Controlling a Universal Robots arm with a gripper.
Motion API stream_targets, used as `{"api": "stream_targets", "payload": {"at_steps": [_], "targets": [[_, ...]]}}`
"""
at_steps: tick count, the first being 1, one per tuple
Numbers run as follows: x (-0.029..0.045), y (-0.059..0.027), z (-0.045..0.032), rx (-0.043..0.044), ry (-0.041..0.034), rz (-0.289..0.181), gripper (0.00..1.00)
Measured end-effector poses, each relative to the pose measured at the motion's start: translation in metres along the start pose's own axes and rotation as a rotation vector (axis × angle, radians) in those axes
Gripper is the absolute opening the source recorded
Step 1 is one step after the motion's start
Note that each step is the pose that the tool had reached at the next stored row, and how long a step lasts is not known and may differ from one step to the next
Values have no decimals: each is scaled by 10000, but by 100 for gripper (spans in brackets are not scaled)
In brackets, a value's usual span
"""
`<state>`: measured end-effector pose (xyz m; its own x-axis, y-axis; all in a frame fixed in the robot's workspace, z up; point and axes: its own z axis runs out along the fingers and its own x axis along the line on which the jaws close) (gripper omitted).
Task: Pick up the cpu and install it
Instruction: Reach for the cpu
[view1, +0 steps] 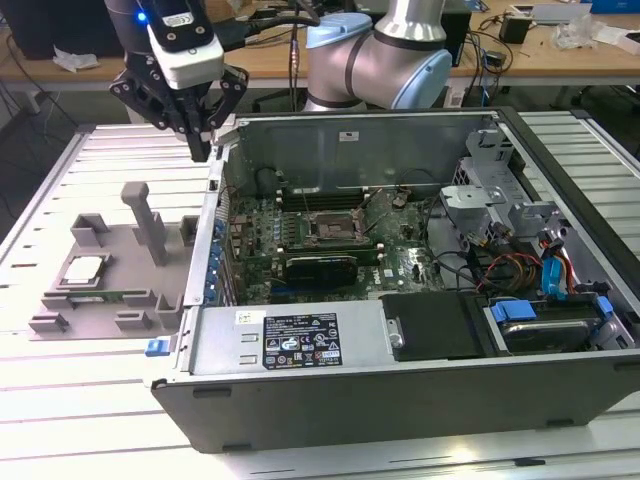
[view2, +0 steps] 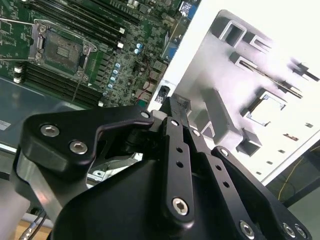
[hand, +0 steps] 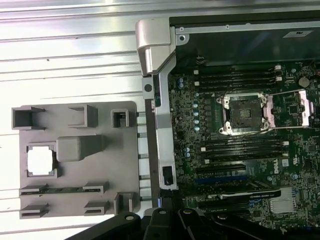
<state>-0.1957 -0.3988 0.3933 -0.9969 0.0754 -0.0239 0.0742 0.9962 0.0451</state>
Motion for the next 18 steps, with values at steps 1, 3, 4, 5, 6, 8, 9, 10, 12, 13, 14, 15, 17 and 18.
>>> {"api": "stream_targets", "payload": {"at_steps": [1,3,4,5,6,8,9,10,12,13,14,15,17,18], "targets": [[9,-1,0,0,0,0,11],[28,-2,-1,0,0,-1,11],[41,-3,-1,0,0,-1,11],[53,-4,-2,0,0,-1,11],[62,-5,-2,0,1,-1,11],[100,-8,-3,0,0,-1,11],[115,-9,-3,0,0,-1,11],[136,-10,-4,0,0,-1,11],[161,-12,-5,0,0,-1,11],[180,-13,-5,0,0,0,11],[196,-15,-5,-1,0,0,11],[210,-16,-6,0,0,0,11],[246,-19,-7,0,0,-2,11],[273,-20,-8,1,0,-1,11]]}}
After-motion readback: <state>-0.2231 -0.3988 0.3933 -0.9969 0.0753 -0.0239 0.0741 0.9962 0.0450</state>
